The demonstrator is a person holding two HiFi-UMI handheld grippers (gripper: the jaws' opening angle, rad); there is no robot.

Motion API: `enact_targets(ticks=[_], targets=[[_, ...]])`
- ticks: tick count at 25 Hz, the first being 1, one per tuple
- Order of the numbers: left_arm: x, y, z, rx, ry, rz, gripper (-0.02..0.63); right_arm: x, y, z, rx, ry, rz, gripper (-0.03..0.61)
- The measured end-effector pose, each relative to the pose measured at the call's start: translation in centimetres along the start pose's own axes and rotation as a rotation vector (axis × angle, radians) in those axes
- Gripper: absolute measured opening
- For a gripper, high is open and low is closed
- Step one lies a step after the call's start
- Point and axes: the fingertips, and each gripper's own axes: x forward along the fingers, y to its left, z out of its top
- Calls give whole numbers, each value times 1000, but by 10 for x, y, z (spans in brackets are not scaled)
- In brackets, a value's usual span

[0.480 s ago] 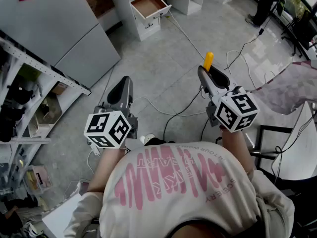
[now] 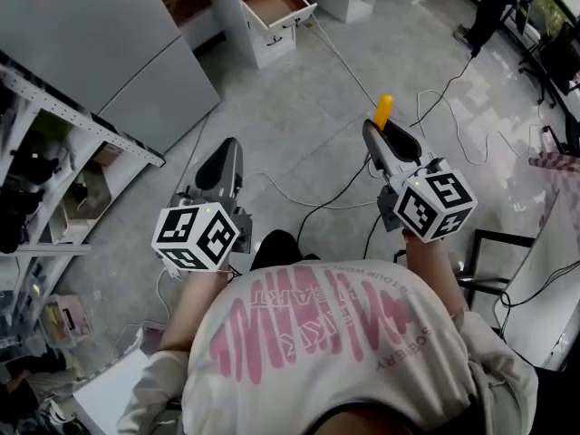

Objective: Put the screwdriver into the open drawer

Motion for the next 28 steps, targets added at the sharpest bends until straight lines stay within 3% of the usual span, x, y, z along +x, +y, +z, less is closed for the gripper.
enact_targets(ticks=[6,13,28], targets=[[13,17,-6,-22,23,-3,0,21,-7,-9,41,16,2,100],[76,65,8,-45,30,-36,0,86,-25,-2,56,24,-27,100],[218,156,126,27,-17,-215,0,255,-36,93,9,-102,-71,100]])
